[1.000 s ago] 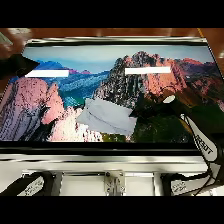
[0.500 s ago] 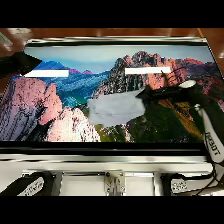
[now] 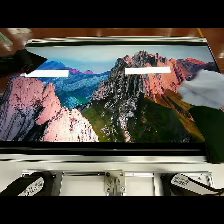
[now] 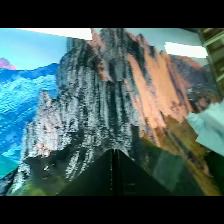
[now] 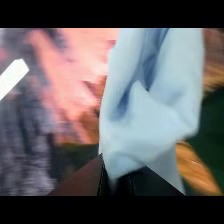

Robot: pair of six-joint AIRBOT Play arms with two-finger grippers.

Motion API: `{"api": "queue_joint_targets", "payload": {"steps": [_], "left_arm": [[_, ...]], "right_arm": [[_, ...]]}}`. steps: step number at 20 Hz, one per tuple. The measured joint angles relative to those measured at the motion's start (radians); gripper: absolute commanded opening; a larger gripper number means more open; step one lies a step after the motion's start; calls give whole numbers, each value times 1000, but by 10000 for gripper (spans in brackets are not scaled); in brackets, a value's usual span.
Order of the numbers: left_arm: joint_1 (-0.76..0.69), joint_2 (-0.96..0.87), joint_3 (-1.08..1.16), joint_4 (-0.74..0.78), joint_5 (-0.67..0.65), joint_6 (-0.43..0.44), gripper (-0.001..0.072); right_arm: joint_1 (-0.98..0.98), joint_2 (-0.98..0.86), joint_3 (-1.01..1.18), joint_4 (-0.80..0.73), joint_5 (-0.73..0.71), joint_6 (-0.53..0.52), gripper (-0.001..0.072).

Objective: Fold the shirts.

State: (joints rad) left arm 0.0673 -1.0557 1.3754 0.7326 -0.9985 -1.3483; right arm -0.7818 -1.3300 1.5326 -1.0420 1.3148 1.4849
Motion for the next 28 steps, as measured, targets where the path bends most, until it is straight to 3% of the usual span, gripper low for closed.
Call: {"api": "queue_joint_targets", "payload": {"steps": [4, 8, 9, 10, 11, 15, 18, 21, 22, 23, 28], "left_arm": [[-2, 1, 0, -67, 0, 0, 34], [-3, 1, 0, -93, -1, 0, 34], [-4, 1, 0, -95, -1, 0, 34], [-6, 1, 0, -98, -2, 0, 34], [-8, 1, 0, -100, -3, 0, 34], [-27, -8, 0, -104, -4, 0, 32], [-76, -27, 0, -75, -3, 27, 30], [-192, -63, 0, 150, -13, -51, 60], [-237, -84, 0, 249, -35, -97, 355], [-272, -107, 0, 325, -68, -132, 552], [-368, -241, 0, 525, -240, -292, 563]], "right_arm": [[-152, 5, -81, -274, 126, 16, 60], [-264, 8, -230, -410, 161, 30, 61], [-286, 9, -266, -438, 161, 32, 98], [-305, 9, -298, -469, 160, 34, 361], [-319, 9, -319, -504, 161, 39, 705], [-344, 34, -332, -555, 116, 40, 690], [-290, 99, -255, -434, 0, -30, 690], [-103, 196, -204, -291, -139, -119, 690], [-10, 218, -197, -272, -163, -136, 692], [81, 224, -195, -272, -164, -135, 699], [442, 124, -208, -311, 16, -37, 698]]}}
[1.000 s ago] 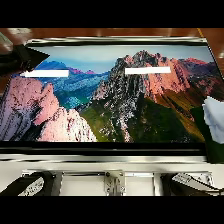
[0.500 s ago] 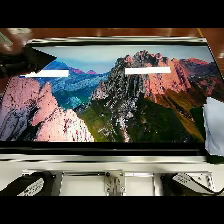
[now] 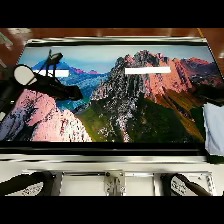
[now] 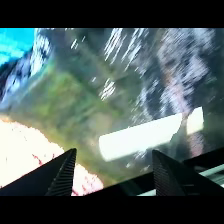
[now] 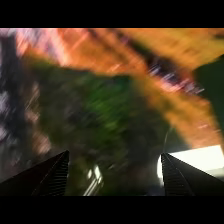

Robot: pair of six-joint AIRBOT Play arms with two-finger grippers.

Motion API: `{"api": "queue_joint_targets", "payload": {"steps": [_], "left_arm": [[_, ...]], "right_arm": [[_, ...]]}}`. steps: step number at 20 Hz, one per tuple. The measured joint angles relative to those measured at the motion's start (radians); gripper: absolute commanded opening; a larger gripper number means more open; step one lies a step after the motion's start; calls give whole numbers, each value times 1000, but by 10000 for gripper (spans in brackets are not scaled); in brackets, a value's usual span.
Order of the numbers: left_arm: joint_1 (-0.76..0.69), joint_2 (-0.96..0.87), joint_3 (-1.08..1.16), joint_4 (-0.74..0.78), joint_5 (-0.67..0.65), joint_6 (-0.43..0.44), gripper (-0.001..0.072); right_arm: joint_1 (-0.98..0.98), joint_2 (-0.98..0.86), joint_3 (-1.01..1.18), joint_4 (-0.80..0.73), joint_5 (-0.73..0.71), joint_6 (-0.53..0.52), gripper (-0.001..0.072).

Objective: Fold the shirts.

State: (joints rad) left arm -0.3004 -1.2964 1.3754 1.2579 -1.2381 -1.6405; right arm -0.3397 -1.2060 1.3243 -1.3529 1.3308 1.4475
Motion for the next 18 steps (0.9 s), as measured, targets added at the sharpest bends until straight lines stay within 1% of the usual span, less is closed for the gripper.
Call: {"api": "queue_joint_targets", "payload": {"steps": [3, 6, 10, 18], "left_arm": [[-16, -34, 0, 68, -45, -35, 563], [-20, -47, 0, 115, -56, -51, 563], [-24, -56, 0, 137, -62, -59, 563], [-23, -57, 0, 148, -64, -63, 563]], "right_arm": [[127, -44, -3, -12, 53, 79, 697], [227, -62, -3, -8, 76, 121, 698], [302, -70, -4, 2, 87, 143, 698], [329, -73, -4, 23, 93, 154, 698]]}}
